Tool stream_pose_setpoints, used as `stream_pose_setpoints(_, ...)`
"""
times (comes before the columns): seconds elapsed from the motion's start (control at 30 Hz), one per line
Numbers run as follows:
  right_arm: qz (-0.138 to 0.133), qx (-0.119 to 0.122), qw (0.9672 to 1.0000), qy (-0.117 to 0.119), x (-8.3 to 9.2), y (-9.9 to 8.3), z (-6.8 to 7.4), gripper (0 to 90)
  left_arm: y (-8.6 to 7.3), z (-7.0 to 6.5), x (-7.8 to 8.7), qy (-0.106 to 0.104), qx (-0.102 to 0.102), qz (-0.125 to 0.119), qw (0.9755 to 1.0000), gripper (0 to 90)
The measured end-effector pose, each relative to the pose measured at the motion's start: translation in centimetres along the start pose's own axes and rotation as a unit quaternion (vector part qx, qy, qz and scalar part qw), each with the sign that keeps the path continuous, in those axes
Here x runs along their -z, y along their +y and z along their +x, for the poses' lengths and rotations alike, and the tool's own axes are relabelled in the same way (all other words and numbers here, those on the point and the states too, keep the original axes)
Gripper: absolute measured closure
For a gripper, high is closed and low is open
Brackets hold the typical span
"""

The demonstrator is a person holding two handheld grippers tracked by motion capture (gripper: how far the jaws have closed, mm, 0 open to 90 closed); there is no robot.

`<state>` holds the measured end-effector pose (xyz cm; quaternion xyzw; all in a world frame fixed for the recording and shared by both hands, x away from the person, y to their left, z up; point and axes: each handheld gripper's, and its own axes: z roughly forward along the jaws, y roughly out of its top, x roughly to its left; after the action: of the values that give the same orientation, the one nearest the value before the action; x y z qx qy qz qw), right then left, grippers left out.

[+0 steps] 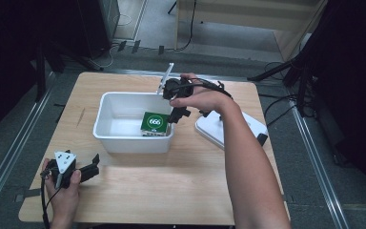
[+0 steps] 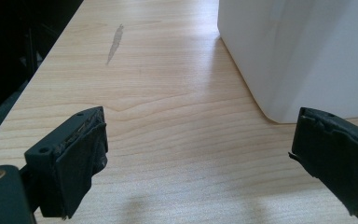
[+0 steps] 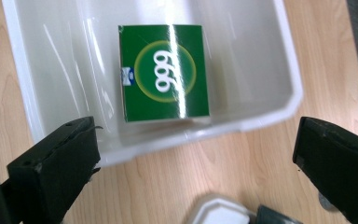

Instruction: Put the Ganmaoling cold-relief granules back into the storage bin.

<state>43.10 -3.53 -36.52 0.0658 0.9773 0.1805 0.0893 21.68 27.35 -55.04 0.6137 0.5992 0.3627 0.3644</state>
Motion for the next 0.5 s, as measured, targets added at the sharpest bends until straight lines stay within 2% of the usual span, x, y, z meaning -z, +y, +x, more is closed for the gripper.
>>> stream_pose_setpoints(0.23,-0.001,-0.013,0.9998,-0.017,1.7,-2.4,-0.6,0.0,0.0,0.0,0.0,0.001,-0.002,0.000,1.0000,4.1)
stream_pose_setpoints(0.5,0.000,-0.029,0.9990,-0.034,2.5,-5.5,-1.3,0.0,0.0,0.0,0.0,0.001,-0.003,0.000,1.0000,4.1)
